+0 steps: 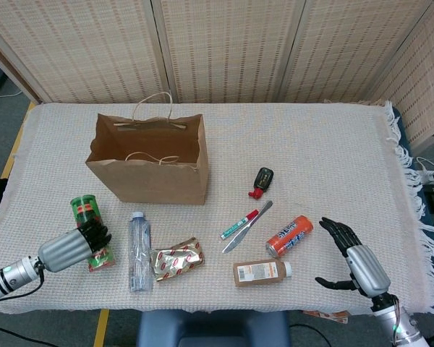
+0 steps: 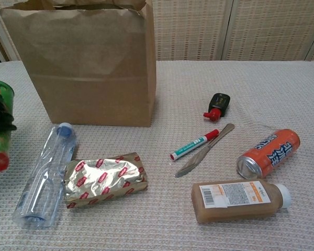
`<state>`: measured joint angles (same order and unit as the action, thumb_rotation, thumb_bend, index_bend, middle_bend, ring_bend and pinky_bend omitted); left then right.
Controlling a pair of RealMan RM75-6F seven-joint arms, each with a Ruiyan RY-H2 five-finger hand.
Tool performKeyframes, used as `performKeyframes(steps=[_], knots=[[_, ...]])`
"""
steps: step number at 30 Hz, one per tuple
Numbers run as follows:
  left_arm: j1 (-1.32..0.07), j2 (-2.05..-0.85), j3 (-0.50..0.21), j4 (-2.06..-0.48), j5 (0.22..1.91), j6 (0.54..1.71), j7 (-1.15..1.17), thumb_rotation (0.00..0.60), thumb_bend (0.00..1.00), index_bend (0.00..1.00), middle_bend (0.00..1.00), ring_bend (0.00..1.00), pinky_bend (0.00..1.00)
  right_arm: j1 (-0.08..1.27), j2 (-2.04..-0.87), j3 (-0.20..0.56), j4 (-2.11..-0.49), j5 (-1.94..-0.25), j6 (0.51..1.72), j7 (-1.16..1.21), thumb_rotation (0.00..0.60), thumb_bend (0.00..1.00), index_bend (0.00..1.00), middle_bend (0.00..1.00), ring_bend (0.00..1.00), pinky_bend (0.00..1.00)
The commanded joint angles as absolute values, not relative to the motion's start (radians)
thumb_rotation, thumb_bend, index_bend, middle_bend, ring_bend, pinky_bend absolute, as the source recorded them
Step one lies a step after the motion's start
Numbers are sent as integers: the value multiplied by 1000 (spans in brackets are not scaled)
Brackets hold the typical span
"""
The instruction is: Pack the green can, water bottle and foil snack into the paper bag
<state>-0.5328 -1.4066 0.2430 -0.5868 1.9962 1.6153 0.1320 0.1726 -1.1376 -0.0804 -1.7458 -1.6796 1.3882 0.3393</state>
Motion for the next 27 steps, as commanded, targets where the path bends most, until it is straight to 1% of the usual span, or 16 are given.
performKeyframes(steps=[1,5,7,8,10,11,12,15,17,20,24,27], knots=[[-478,-1426,86,-591,1814,1679,59,600,640,698,757,678,736,172,-1138,-80,-1746,-1679,1388,338,600,0,0,0,0,0],[-475,-1476,-102,-636,1613,1709,-46,600,641,698,757,679,731,173,-1138,-81,-1748,-1675,1382,333,600,0,0,0,0,0],[-483,-1500,-192,-693,1519,1710,-111,600,642,697,756,678,728,173,-1138,-82,-1746,-1677,1382,331,600,0,0,0,0,0],[-490,-1513,-255,-751,1455,1705,-159,600,642,696,755,679,727,173,-1137,-83,-1746,-1679,1380,330,600,0,0,0,0,0],[-502,-1525,-347,-863,1365,1696,-218,600,645,688,751,679,720,174,-1136,-84,-1745,-1679,1377,330,600,0,0,0,0,0],[-510,-1523,-399,-954,1315,1683,-244,600,649,683,749,677,714,175,-1136,-85,-1745,-1681,1375,331,600,0,0,0,0,0],[-515,-1516,-429,-1022,1289,1676,-258,600,654,678,746,673,704,175,-1135,-85,-1744,-1681,1374,331,600,0,0,0,0,0],[-527,-1479,-495,-1242,1232,1642,-262,600,660,674,744,666,691,176,-1136,-86,-1743,-1683,1373,332,600,0,0,0,0,0],[-533,-1456,-526,-1385,1200,1613,-253,600,660,674,744,666,693,177,-1135,-87,-1742,-1684,1372,334,600,0,0,0,0,0],[-548,-1433,-554,-1547,1157,1563,-219,600,660,674,743,666,701,177,-1134,-88,-1741,-1685,1371,336,600,0,0,0,0,0],[-580,-1426,-571,-1668,1116,1506,-166,600,658,673,743,666,705,178,-1131,-89,-1741,-1686,1370,339,600,0,0,0,0,0],[-587,-1426,-572,-1685,1108,1497,-153,600,658,673,743,666,706,178,-1130,-90,-1741,-1686,1370,340,600,0,0,0,0,0]])
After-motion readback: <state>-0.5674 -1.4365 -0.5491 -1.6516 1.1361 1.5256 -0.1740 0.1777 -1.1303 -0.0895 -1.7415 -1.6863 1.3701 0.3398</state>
